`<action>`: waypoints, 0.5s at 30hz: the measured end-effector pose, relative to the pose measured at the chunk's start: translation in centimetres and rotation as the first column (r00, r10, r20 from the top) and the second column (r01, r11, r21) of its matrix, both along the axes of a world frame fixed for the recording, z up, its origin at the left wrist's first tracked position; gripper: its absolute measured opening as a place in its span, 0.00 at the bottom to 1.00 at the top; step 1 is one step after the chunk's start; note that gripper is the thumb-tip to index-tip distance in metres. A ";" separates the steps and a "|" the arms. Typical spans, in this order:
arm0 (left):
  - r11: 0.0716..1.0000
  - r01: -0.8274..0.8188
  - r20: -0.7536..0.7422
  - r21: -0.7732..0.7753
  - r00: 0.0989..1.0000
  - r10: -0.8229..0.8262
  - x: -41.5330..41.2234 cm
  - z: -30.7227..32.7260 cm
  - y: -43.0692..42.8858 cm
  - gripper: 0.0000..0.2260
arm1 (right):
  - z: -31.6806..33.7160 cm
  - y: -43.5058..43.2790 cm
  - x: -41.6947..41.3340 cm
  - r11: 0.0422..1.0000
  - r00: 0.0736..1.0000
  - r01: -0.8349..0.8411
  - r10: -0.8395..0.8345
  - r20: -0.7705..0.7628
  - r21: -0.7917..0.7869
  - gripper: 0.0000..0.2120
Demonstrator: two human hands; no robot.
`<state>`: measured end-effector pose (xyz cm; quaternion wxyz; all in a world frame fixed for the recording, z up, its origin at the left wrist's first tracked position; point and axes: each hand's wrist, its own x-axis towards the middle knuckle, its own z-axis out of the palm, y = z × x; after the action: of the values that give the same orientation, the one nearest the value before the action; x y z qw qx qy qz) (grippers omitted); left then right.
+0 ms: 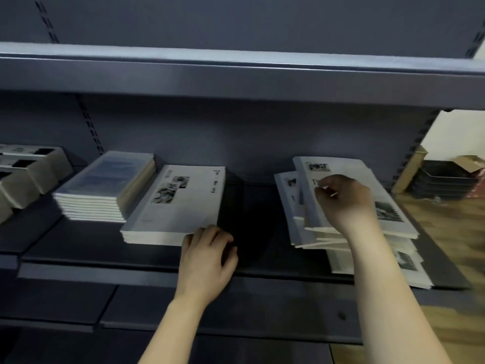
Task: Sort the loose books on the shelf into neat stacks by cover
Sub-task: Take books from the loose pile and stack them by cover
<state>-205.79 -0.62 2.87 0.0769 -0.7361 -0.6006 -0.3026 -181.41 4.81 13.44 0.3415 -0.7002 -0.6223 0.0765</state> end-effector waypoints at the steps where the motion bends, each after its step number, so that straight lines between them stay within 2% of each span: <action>1: 1.000 0.013 0.004 -0.014 1.000 -0.013 1.1 -0.2 0.0 0.13 | -0.3 -0.2 1.5 1.000 1.000 0.024 -0.024 0.001 0.000 0.12; 5: 0.996 0.018 -0.029 -0.082 0.999 -0.021 3.8 -1.7 0.2 0.14 | -1.8 -0.7 6.6 0.995 0.995 0.096 -0.095 0.024 -0.030 0.07; 8: 0.991 0.004 -0.039 -0.130 0.999 -0.009 5.1 -2.6 0.9 0.17 | -3.0 -1.2 9.7 0.990 0.989 0.139 -0.137 0.060 -0.038 0.15; 9: 0.990 -0.004 -0.044 -0.143 0.999 -0.002 5.5 -2.9 1.2 0.17 | -3.3 -1.4 10.6 0.988 0.986 0.154 -0.152 0.063 -0.031 0.15; 11: 0.988 -0.024 -0.062 -0.152 0.998 0.014 6.1 -3.3 1.8 0.18 | -3.7 -1.9 11.8 0.982 0.981 0.187 -0.186 0.059 -0.021 0.07; 15: 0.990 -0.065 -0.086 -0.126 0.995 0.055 6.7 -3.8 2.2 0.17 | -4.7 -2.1 13.4 0.980 0.980 0.199 -0.199 0.024 0.030 0.13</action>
<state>-199.13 1.59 -0.88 0.0631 -0.7330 -0.6369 -0.2305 -168.03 2.69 8.77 0.3483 -0.7552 -0.5547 0.0240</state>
